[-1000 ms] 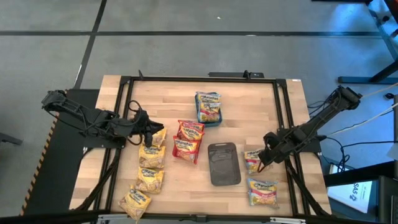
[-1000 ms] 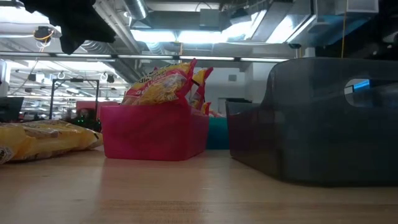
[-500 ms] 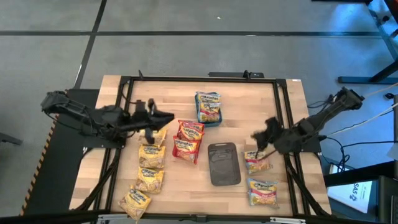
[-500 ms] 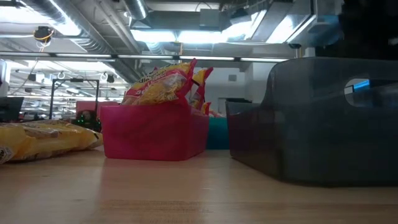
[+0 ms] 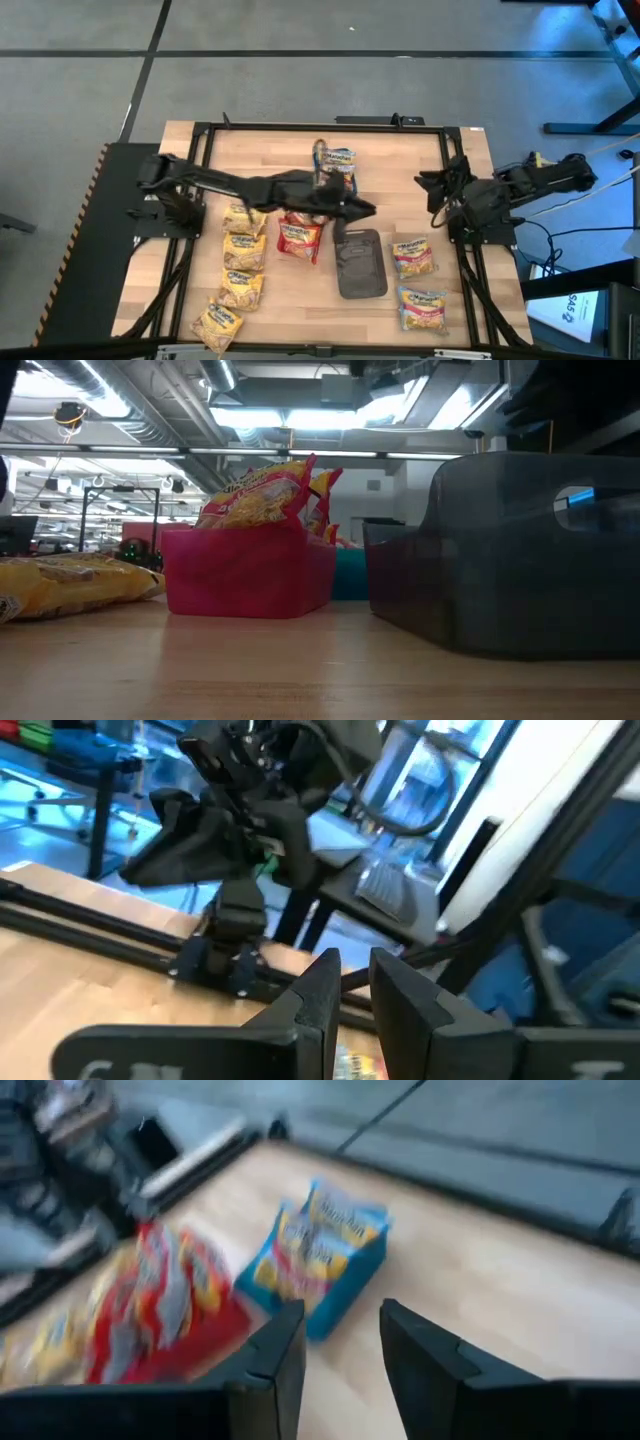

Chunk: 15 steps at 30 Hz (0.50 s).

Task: Sort Maruchan noodles
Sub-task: Put the blue bag into the blue bin

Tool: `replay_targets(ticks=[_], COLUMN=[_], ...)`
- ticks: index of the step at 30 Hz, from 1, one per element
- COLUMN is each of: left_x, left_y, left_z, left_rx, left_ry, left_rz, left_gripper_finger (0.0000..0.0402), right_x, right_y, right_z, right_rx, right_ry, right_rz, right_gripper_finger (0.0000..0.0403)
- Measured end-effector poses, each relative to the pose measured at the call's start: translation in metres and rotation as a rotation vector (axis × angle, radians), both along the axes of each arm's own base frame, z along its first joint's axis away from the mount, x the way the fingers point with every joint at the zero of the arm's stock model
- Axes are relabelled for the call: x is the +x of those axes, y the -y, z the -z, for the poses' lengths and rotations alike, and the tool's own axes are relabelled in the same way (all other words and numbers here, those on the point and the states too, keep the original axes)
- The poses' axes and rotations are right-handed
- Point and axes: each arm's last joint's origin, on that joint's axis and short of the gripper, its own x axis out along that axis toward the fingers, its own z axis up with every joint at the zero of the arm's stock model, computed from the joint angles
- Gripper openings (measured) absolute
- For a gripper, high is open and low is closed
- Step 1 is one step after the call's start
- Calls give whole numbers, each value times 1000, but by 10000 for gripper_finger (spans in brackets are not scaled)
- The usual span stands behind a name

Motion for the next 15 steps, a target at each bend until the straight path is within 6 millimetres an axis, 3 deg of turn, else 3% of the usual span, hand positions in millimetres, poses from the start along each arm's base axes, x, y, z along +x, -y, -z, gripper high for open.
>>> replay_targets(ticks=[8, 12, 15], left_x=[53, 65, 65], left_y=[5, 6, 6], left_z=[9, 13, 16], left_rx=[42, 23, 21], left_ry=[-138, -156, -202], left_rz=[-34, -36, -45], left_gripper_finger=[53, 53, 53], right_x=[-7, -3, 0], right_y=[-4, -7, -11], right_z=[22, 30, 47], right_rx=[149, 186, 222], right_ry=[-315, -414, -511], right_rz=[-168, -211, -265], right_gripper_finger=[129, 129, 129])
